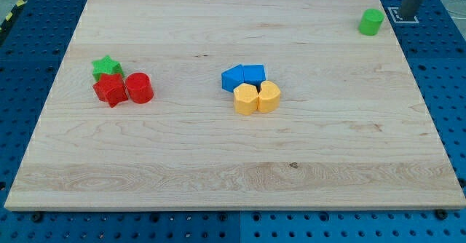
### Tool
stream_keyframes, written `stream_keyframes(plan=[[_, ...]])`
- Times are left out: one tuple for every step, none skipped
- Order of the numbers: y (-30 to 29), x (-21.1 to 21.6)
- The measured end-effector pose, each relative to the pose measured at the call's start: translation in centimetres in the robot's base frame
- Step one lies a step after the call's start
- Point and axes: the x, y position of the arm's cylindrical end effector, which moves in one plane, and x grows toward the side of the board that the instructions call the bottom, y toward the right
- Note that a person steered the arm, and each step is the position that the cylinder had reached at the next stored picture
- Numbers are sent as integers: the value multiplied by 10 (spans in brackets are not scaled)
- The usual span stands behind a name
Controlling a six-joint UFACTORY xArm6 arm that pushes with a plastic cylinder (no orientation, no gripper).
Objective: Slightly push the green circle diagonal to the top right of the blue cube
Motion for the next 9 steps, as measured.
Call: stream_keyframes(plan=[[-64, 24], [-118, 47], [-100, 41], [-76, 46], [-112, 66], [-190, 73], [-203, 72], [-139, 72], [-77, 61]])
